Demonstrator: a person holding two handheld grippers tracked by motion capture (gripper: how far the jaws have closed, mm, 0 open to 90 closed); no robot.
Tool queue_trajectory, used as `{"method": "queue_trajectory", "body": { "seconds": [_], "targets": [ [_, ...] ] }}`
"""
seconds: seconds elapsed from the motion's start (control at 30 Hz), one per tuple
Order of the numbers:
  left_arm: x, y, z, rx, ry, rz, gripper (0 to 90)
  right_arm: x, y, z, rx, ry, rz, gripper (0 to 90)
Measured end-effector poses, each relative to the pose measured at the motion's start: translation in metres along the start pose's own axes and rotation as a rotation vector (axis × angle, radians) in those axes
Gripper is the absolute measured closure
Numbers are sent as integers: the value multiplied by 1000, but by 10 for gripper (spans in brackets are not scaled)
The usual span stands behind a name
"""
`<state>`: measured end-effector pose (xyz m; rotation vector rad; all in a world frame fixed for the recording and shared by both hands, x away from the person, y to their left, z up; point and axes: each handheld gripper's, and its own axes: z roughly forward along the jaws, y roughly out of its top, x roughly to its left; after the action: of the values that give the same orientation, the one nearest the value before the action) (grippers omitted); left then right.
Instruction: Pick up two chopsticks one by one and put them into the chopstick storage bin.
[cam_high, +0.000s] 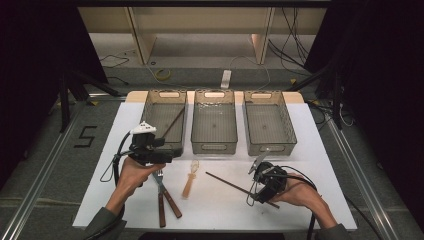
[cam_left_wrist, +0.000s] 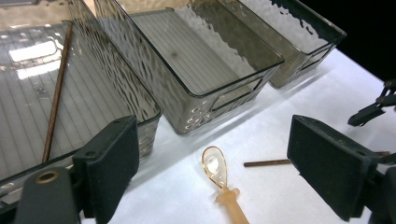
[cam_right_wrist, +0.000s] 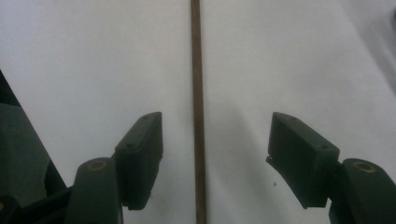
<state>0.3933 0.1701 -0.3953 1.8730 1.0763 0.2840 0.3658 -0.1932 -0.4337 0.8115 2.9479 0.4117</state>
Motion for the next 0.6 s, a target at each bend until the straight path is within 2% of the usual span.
{"method": "queue_trajectory", "body": {
  "seconds": [0.07, 0.17, 0.2, 0.33, 0.37, 0.47, 0.6],
  "targets": [
    [-4, -4, 0, -9, -5, 15, 165, -2, 1, 0, -3, -2, -23, 376],
    [-8, -8, -1, -17, -23, 26, 164, -2, 3, 0, 7, -3, -12, 395],
    [-10, -9, -2, -23, -24, 31, 164, -3, 3, 0, 11, -2, -24, 401],
    [-19, -14, 0, -6, 4, 97, 164, -3, 4, 1, 27, 3, -33, 433],
    [-20, -16, 0, -4, -2, 98, 164, -2, 4, 1, 32, 5, -20, 441],
    [-23, -21, 1, 1, -12, 108, 164, -3, 4, 4, 37, 3, -51, 468],
    [-25, -27, 0, 9, -27, 114, 163, -1, 4, 7, 54, -1, -59, 516]
  ]
}}
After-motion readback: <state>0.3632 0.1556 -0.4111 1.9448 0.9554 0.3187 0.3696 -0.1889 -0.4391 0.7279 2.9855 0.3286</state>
